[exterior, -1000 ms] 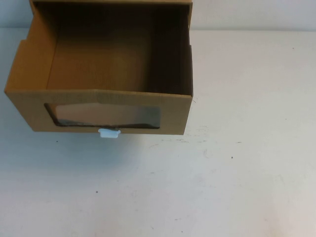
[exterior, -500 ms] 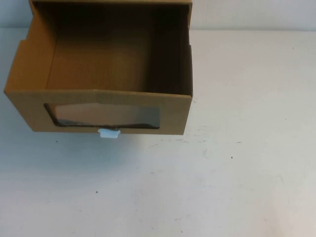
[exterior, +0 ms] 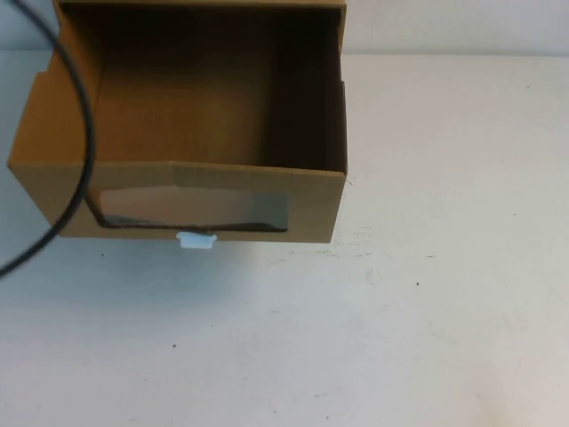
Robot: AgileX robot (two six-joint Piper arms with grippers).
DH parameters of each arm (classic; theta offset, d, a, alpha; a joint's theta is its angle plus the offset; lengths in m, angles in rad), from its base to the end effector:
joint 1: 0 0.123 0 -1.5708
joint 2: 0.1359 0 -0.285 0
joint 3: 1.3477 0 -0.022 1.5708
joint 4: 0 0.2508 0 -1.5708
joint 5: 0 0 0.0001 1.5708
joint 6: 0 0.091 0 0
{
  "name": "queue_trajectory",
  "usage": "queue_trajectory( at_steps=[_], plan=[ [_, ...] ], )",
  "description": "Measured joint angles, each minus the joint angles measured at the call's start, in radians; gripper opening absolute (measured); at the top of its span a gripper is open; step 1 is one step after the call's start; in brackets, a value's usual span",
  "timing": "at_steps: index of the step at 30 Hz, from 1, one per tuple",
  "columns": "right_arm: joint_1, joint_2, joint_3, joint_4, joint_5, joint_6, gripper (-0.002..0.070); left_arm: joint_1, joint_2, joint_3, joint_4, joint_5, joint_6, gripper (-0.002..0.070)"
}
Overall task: Close the shoe box
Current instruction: Press the shoe box with left arm
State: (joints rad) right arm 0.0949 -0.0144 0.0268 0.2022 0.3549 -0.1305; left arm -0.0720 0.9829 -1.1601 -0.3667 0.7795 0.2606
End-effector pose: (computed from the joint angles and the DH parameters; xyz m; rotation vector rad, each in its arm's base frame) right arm 0.0521 0.0114 0.1736 -0.0817 1.8452 0.1722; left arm 0.1877 -0.0366 0.4253 0.2259 2.0364 -0.3098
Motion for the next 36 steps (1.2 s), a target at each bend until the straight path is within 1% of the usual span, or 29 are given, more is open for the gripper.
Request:
queue_trajectory(
  at_steps=[3, 6, 11, 17, 22, 32, 34, 36],
  plan=[
    [0.000, 0.000, 0.000, 0.000, 0.000, 0.000, -0.0013, 0.000, 0.209, -0.202, -0.097, 0.095, 0.118, -0.0002],
    [0.000, 0.000, 0.000, 0.000, 0.000, 0.000, -0.0013, 0.000, 0.373, -0.379, -0.154, 0.140, 0.178, -0.0002],
    [0.000, 0.000, 0.000, 0.000, 0.000, 0.000, -0.0013, -0.010, 0.600, -0.643, -0.165, 0.196, 0.203, -0.0002],
    [0.000, 0.000, 0.000, -0.038, 0.000, -0.023, -0.0013, -0.065, 0.805, -0.869, -0.161, 0.240, 0.210, -0.0002],
    [0.000, 0.000, 0.000, -0.133, -0.002, -0.100, -0.0013, -0.089, 0.900, -0.949, -0.157, 0.265, 0.212, -0.0002],
    [0.000, 0.000, 0.000, -0.131, -0.004, -0.114, -0.0013, -0.089, 0.934, -0.957, -0.139, 0.290, 0.210, -0.0002],
    [0.000, 0.000, 0.000, -0.095, -0.008, -0.114, -0.0013, -0.089, 0.934, -0.957, -0.133, 0.290, 0.210, -0.0002],
    [0.000, 0.000, 0.000, 0.000, -0.023, -0.114, -0.0013, -0.089, 0.934, -0.958, -0.129, 0.290, 0.210, -0.0002]
  ],
)
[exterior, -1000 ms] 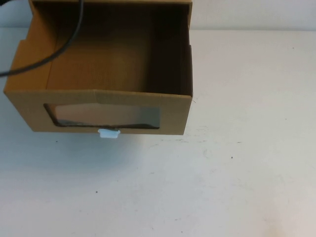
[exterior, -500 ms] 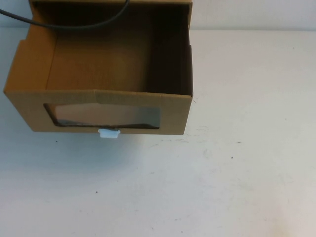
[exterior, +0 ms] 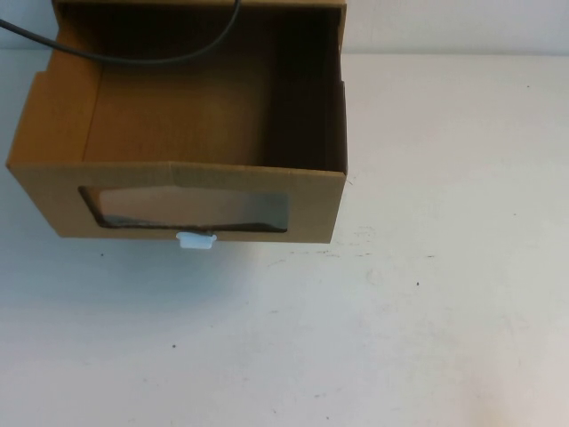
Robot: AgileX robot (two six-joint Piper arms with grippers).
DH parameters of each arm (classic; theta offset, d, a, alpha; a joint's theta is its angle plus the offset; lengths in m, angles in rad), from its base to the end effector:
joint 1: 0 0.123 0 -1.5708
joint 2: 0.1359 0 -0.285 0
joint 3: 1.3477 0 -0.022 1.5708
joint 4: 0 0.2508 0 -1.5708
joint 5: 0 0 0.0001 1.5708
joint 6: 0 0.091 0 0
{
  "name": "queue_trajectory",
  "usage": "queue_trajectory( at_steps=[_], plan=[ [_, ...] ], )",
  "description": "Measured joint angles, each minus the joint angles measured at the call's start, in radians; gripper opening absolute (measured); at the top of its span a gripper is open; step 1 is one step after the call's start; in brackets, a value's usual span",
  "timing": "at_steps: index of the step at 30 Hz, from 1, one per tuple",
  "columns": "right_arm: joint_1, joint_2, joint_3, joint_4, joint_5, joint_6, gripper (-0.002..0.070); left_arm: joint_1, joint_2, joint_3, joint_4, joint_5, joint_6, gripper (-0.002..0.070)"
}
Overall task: Close the shoe box
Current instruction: Press the shoe box with left arm, then close the shoe box with your right arm
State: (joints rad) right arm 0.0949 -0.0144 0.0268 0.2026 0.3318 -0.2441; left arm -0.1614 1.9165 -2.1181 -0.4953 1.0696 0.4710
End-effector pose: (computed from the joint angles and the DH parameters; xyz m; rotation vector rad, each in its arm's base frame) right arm 0.0527 0.0110 0.1756 -0.1802 1.8129 0.0899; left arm 0.4163 -0.1062 0.4132 0.6396 2.1657 -0.4624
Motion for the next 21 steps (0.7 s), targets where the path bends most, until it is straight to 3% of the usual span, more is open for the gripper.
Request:
queue_trajectory(
  at_steps=[12, 16, 21],
  plan=[
    [0.000, 0.000, 0.000, 0.642, -0.181, -0.010, -0.0013, 0.000, 0.002, 0.000, 0.017, -0.017, -0.001, -0.0002],
    [0.000, 0.000, 0.000, 0.730, -0.236, -0.026, -0.0013, 0.000, 0.008, -0.002, 0.017, -0.019, -0.001, -0.0002],
    [0.000, 0.053, -0.117, 0.753, -0.043, -0.028, -0.0011, 0.000, 0.010, -0.005, 0.015, -0.019, -0.001, -0.0002]
  ],
)
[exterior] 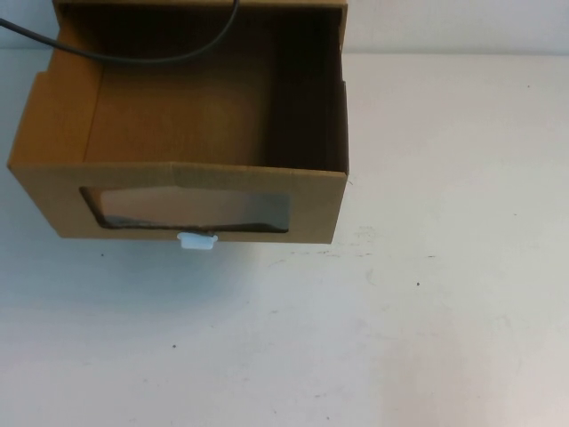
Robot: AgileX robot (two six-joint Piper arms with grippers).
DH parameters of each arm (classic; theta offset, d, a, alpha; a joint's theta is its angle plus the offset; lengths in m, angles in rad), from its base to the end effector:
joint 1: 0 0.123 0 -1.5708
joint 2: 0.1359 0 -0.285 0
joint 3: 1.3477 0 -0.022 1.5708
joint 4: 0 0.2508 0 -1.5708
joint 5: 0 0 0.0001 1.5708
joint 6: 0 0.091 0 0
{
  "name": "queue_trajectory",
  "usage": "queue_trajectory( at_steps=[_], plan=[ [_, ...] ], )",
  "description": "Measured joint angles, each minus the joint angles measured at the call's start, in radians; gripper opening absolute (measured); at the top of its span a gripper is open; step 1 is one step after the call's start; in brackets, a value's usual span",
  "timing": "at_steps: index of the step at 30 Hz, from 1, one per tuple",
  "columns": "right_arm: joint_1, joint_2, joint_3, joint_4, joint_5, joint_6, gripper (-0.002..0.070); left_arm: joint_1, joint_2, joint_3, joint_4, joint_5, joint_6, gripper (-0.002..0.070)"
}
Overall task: Close the shoe box
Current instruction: Close the shoe box with your right arm
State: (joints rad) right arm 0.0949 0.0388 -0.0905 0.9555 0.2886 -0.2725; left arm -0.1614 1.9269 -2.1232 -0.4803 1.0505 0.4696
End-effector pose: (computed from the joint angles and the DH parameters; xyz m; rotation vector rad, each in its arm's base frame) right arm 0.0509 0.0262 0.2263 0.2806 1.6321 0.7703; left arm 0.4207 -0.1055 0.4108 0.6307 2.1601 -0.4405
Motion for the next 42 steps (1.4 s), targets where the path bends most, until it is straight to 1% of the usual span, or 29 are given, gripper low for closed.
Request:
queue_trajectory(
  at_steps=[2, 9, 12, 15, 17, 19, 22, 27, 30, 32, 34, 36, 39, 42],
  plan=[
    [0.000, 0.089, -0.099, -0.034, 0.117, 0.000, -0.0011, 0.000, 0.000, 0.000, 0.000, 0.000, 0.000, -0.0002],
    [0.000, 0.537, -0.462, -0.252, 0.578, -0.002, -0.0011, 0.000, 0.000, -0.002, 0.000, 0.000, 0.000, -0.0002],
    [0.000, 0.687, -0.605, -0.316, 0.688, -0.023, -0.0011, 0.000, 0.000, -0.002, 0.000, 0.000, 0.000, -0.0002],
    [0.020, 0.809, -0.723, -0.346, 0.737, -0.044, -0.0011, 0.000, 0.000, -0.002, 0.000, 0.000, -0.002, -0.0002],
    [0.069, 0.867, -0.792, -0.355, 0.739, -0.044, -0.0011, 0.000, 0.000, -0.002, 0.000, 0.000, -0.002, -0.0002],
    [0.145, 0.919, -0.856, -0.370, 0.721, -0.038, -0.0011, 0.000, 0.000, -0.002, 0.000, 0.000, -0.002, -0.0002],
    [0.328, 0.990, -0.950, -0.472, 0.661, 0.052, -0.0011, 0.000, 0.000, -0.002, 0.000, 0.000, -0.002, -0.0002],
    [0.688, 1.102, -1.021, -0.847, 0.495, 0.331, -0.0011, 0.000, 0.000, -0.002, 0.000, 0.000, -0.002, -0.0002],
    [0.863, 1.168, -1.024, -1.110, 0.366, 0.514, -0.0011, 0.000, 0.000, -0.002, 0.000, 0.000, -0.010, -0.0002],
    [0.948, 1.214, -1.025, -1.291, 0.284, 0.662, -0.0011, 0.000, 0.000, -0.002, 0.000, 0.000, -0.017, -0.0002],
    [0.990, 1.268, -1.039, -1.474, 0.230, 0.799, -0.0011, 0.000, 0.000, -0.002, -0.001, 0.000, -0.019, -0.0002],
    [1.007, 1.324, -1.064, -1.599, 0.208, 0.919, -0.0011, 0.000, 0.000, -0.002, -0.001, 0.000, -0.021, -0.0002],
    [1.007, 1.397, -1.110, -1.683, 0.204, 0.998, -0.0011, 0.000, 0.000, -0.002, -0.001, 0.000, -0.021, -0.0002],
    [1.007, 1.459, -1.168, -1.708, 0.204, 1.021, -0.0011, 0.000, 0.000, -0.002, -0.001, 0.000, -0.021, -0.0002]
  ],
)
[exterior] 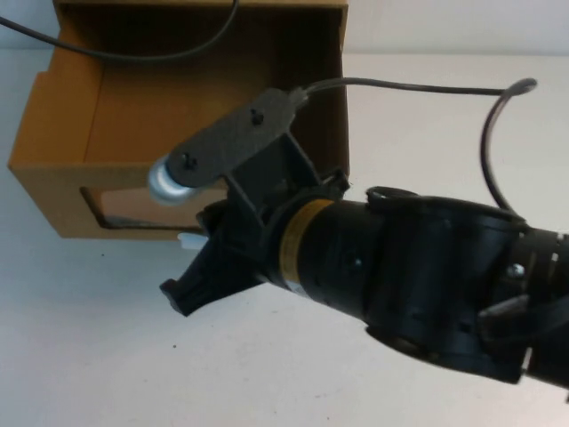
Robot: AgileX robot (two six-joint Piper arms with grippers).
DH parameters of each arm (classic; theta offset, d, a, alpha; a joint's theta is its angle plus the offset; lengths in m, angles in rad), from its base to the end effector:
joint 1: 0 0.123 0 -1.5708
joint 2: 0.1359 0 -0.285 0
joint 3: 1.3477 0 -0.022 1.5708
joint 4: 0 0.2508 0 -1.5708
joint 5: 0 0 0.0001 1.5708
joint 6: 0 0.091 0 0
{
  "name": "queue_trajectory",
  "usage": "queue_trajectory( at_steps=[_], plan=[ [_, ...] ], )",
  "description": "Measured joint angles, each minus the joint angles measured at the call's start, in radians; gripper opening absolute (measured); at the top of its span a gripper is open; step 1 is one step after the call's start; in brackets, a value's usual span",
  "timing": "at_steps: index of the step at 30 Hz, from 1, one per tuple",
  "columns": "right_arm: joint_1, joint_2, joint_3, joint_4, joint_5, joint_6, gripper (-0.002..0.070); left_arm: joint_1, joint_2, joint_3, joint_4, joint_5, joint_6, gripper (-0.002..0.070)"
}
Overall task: Close the shoe box
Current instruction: Close the shoe box with your right arm
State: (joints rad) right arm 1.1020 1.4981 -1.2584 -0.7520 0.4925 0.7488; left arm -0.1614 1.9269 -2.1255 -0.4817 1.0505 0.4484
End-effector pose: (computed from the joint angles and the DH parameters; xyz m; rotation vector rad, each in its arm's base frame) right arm 0.1815 0.2933 0.3478 -0.8623 1.9002 0.3680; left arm 0.4206 -0.1056 0.4116 0.6080 2.1659 -0.4530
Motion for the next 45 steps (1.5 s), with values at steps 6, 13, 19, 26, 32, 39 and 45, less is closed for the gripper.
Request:
queue_trajectory(
  at_steps=[6, 13, 19, 26, 32, 39, 45],
  plan=[
    [0.000, 0.102, -0.105, -0.046, 0.038, 0.011, -0.0011, 0.000, 0.000, 0.000, 0.000, 0.000, -0.003, -0.0002],
    [-0.070, 0.159, -0.176, -0.044, 0.022, 0.011, -0.0011, 0.000, 0.000, 0.000, 0.000, 0.000, -0.007, -0.0002],
    [-0.143, 0.160, -0.189, -0.038, -0.063, 0.011, -0.0011, 0.000, 0.000, 0.000, -0.002, 0.000, -0.007, -0.0002],
    [-0.236, 0.187, -0.199, -0.016, -0.182, 0.039, -0.0011, 0.000, 0.000, 0.000, -0.004, 0.000, -0.007, -0.0002],
    [-0.300, 0.243, -0.272, -0.001, -0.225, 0.045, -0.0011, 0.000, 0.000, 0.000, -0.004, 0.000, -0.007, -0.0002],
    [-0.336, 0.339, -0.394, -0.001, -0.235, 0.045, -0.0011, 0.000, 0.000, 0.000, -0.004, 0.000, -0.007, -0.0002],
    [-0.372, 0.408, -0.471, 0.002, -0.266, 0.045, -0.0011, 0.000, 0.000, 0.000, -0.006, 0.000, -0.007, -0.0002]
  ],
)
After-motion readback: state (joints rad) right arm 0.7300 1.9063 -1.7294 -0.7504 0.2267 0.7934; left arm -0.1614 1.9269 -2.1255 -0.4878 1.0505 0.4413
